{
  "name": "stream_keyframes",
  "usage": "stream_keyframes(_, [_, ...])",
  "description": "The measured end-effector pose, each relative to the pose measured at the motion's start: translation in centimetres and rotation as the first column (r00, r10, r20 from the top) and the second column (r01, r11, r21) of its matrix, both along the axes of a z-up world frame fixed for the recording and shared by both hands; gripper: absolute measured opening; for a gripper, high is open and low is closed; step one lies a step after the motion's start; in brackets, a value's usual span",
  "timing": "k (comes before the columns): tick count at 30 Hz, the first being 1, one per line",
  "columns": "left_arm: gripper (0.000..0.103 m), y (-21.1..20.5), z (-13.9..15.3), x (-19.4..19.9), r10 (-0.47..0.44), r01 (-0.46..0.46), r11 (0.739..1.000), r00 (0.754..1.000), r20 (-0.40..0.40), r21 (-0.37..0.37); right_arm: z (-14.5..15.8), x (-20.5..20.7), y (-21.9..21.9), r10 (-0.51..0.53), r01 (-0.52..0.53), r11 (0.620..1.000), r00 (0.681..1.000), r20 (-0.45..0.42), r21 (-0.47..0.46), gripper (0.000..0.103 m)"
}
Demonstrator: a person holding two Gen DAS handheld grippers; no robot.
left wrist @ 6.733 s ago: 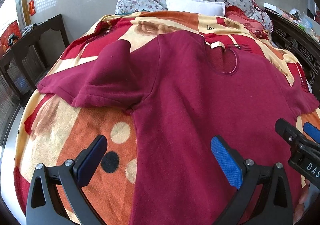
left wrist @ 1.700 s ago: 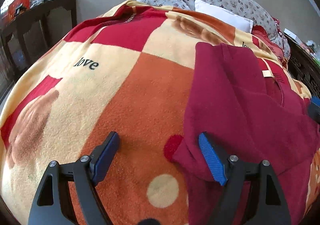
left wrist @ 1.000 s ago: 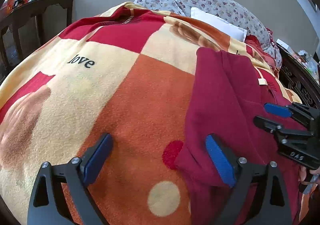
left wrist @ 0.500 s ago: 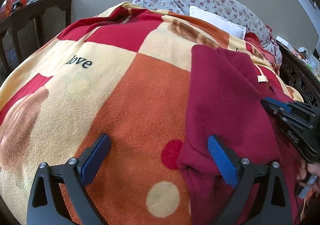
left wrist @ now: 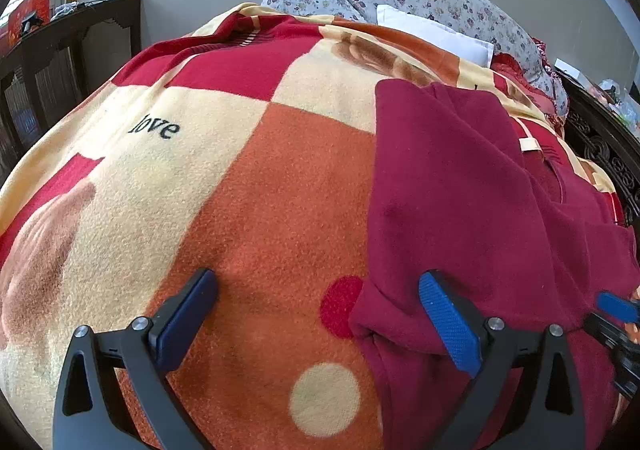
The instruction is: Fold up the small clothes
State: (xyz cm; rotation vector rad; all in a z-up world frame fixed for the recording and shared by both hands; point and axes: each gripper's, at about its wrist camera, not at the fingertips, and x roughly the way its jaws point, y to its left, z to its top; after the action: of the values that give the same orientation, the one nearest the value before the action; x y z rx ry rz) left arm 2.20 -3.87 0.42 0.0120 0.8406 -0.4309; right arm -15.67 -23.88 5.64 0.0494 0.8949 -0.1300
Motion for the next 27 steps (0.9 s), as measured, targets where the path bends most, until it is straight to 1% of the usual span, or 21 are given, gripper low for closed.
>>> stream_keyframes(1, [0.101,0.1,0.1,-0.1,-0.001,0.001,1.000,1.000,0.002,-0.004,0.5,-0.7,0.0,0.000,0.000,1.000,1.000,0.019,0.007,0.059])
stream_keyframes(2, [0.101,0.2,0.3,-0.3,-0.002,0.002,1.000,1.000,0.000,-0.007,1.1,-1.7,-0.2,-0.010,0.010,1.000,0.999,0.036,-0.004,0.067])
stream_keyframes(4, [0.101,0.4,1.0,-0.7,-0.003,0.003,1.000,1.000,-0.022,-0.017,1.6,-3.1,-0.9,-0.049,0.051,0.998,0.998,0.047,-0.035,0.068])
stream_keyframes(5, [0.101,0.5,1.5,-1.0,-0.006,0.005,0.999,1.000,-0.030,-0.034,1.6,-3.6,-1.4,-0.075,0.077,0.996,0.996,0.054,-0.036,0.068])
stream_keyframes(6, [0.101,0.5,2.2,-1.4,-0.004,0.002,0.998,0.999,-0.036,-0.056,1.6,-4.1,-2.6,-0.120,0.121,0.992,0.991,0.060,-0.016,0.068])
stream_keyframes(7, [0.101,0.4,2.7,-1.8,0.003,-0.005,0.998,0.999,-0.036,-0.060,1.4,-4.2,-3.6,-0.155,0.155,0.988,0.986,0.055,0.006,0.068])
stream_keyframes(8, [0.101,0.2,3.0,-2.1,0.004,-0.006,0.998,0.999,-0.035,-0.054,1.3,-4.2,-4.8,-0.191,0.190,0.981,0.981,0.044,0.037,0.066])
stream_keyframes(9, [0.101,-0.3,3.5,-2.5,-0.005,0.003,0.999,0.999,-0.032,-0.044,1.3,-4.2,-5.6,-0.209,0.207,0.977,0.977,0.038,0.058,0.054])
stream_keyframes(10, [0.101,-0.9,3.9,-2.8,-0.017,0.016,0.999,1.000,-0.025,-0.032,1.5,-4.2,-6.3,-0.225,0.222,0.973,0.973,0.041,0.068,0.046])
stream_keyframes(11, [0.101,-1.5,4.3,-3.1,-0.026,0.026,0.999,1.000,-0.013,-0.018,1.5,-4.3,-6.6,-0.239,0.236,0.970,0.970,0.047,0.060,0.041])
stream_keyframes(12, [0.101,-2.1,4.6,-3.3,-0.032,0.032,0.999,0.999,-0.004,-0.009,1.8,-4.3,-7.2,-0.267,0.264,0.963,0.962,0.060,0.049,0.041])
stream_keyframes(13, [0.101,-2.5,4.7,-3.3,-0.036,0.036,0.999,0.999,-0.001,-0.008,1.9,-4.5,-7.6,-0.284,0.281,0.958,0.956,0.070,0.057,0.040])
stream_keyframes(15, [0.101,-3.9,4.8,-3.3,-0.048,0.048,0.999,0.999,-0.007,-0.018,2.2,-4.4,-8.7,-0.314,0.304,0.946,0.945,0.089,0.109,0.040])
stream_keyframes(17, [0.101,-5.1,4.2,-3.2,-0.058,0.058,0.998,0.998,-0.023,-0.010,2.3,-3.9,-9.5,-0.332,0.318,0.939,0.939,0.095,0.134,0.040])
stream_keyframes(19, [0.101,-6.3,3.4,-3.1,-0.056,0.057,0.998,0.998,-0.032,0.024,1.5,-3.3,-10.2,-0.357,0.352,0.932,0.933,0.051,0.082,0.040])
stream_keyframes(20, [0.101,-6.9,2.8,-3.0,-0.051,0.053,0.997,0.998,-0.036,0.051,0.8,-2.8,-10.8,-0.369,0.366,0.928,0.929,0.023,0.069,0.036])
stream_keyframes(21, [0.101,-7.2,2.2,-2.9,-0.048,0.051,0.996,0.998,-0.045,0.073,0.0,-2.4,-11.6,-0.377,0.375,0.923,0.926,0.007,0.082,0.036])
stream_keyframes(23, [0.101,-8.0,1.1,-2.6,-0.038,0.045,0.990,0.998,-0.053,0.132,-0.2,-2.6,-11.9,-0.374,0.371,0.924,0.927,0.018,0.095,0.036])
stream_keyframes(25, [0.101,-8.1,0.9,-2.9,-0.042,0.046,0.988,0.999,-0.033,0.145,0.4,-3.3,-11.5,-0.366,0.361,0.927,0.930,0.035,0.098,0.036])
stream_keyframes(27, [0.101,-8.0,0.8,-2.9,-0.038,0.042,0.988,0.999,-0.030,0.147,1.2,-4.3,-10.8,-0.349,0.343,0.935,0.936,0.053,0.093,0.038])
